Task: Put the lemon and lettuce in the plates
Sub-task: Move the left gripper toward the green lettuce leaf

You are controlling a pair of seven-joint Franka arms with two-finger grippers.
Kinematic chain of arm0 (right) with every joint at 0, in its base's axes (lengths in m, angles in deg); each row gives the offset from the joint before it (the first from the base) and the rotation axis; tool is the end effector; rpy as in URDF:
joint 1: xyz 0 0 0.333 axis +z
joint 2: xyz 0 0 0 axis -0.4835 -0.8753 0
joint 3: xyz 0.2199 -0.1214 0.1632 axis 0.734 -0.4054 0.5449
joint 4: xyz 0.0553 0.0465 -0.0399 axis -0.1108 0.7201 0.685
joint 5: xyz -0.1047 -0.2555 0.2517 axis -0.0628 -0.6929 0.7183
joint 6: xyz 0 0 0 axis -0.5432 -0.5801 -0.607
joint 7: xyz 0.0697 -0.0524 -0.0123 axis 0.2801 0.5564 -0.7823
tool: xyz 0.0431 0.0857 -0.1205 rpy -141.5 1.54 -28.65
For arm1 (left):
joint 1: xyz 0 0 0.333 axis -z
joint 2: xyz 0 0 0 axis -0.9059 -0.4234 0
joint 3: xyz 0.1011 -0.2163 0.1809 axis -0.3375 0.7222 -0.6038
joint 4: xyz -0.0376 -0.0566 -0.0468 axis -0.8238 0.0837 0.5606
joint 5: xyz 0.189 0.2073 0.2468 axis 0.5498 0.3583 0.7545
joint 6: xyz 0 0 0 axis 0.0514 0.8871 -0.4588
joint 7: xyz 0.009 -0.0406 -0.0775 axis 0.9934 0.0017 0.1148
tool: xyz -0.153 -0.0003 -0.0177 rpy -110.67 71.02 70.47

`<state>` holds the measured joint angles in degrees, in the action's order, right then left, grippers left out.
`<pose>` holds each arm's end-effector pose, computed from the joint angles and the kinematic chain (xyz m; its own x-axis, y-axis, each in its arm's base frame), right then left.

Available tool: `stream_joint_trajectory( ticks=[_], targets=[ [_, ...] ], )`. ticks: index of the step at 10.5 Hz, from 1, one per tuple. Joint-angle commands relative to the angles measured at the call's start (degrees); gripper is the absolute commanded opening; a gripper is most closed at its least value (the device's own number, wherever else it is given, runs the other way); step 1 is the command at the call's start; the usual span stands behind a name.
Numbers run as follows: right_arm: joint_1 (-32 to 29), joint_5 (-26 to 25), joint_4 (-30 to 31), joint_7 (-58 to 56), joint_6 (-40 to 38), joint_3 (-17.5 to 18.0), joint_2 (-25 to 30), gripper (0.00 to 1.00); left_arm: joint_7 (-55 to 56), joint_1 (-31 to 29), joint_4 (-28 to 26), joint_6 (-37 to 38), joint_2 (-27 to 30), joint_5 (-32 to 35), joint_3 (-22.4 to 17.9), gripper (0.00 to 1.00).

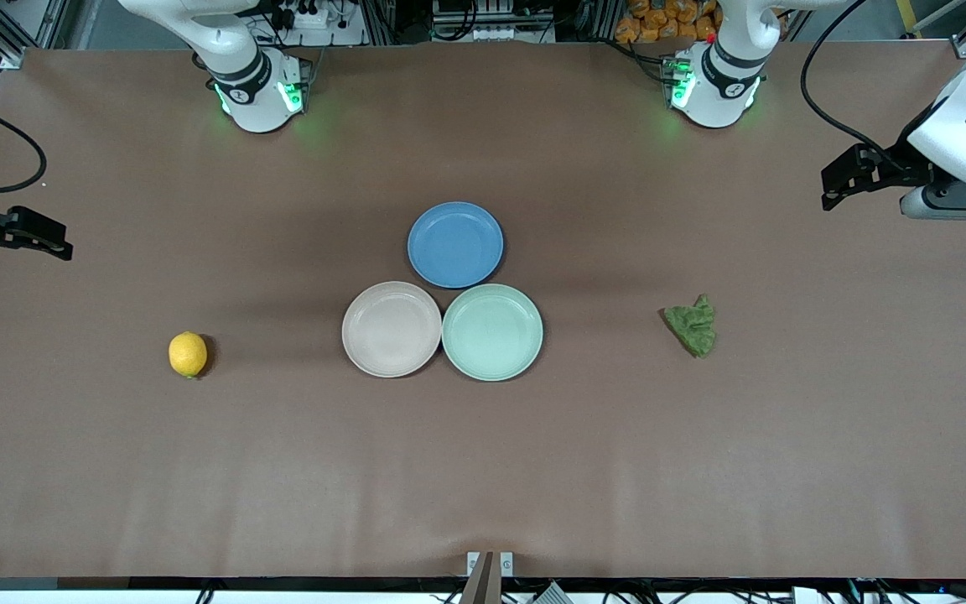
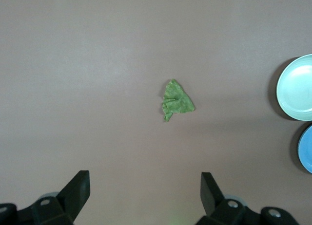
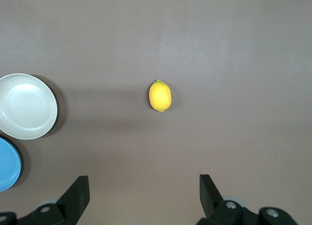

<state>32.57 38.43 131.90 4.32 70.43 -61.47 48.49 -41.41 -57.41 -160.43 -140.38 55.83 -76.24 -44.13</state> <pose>0.5665 -0.0281 0.5463 0.9965 0.0539 -0.0639 0.0557 -0.9981 0.0266 0.5135 -0.0712 0.5648 0.9974 -0.0726 -0.0036 -0.0726 -0.9973 -0.0137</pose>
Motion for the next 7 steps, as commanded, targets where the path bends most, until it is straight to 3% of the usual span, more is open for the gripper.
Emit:
stream_joint_trajectory(
  ticks=[1, 7],
  targets=[
    [-0.58, 0.12, 1.59, 0.72, 0.33, 0.46, 1.46, 1.00, -0.68, -0.51, 1.41, 1.61, -0.07, -1.16, -0.21, 1.00],
    [-0.67, 0.12, 1.68, 0.72, 0.15, 0.37, 1.46, 1.00, -0.25, 0.54, 2.12, 1.62, -5.50, -0.47, 0.14, 1.00]
  ],
)
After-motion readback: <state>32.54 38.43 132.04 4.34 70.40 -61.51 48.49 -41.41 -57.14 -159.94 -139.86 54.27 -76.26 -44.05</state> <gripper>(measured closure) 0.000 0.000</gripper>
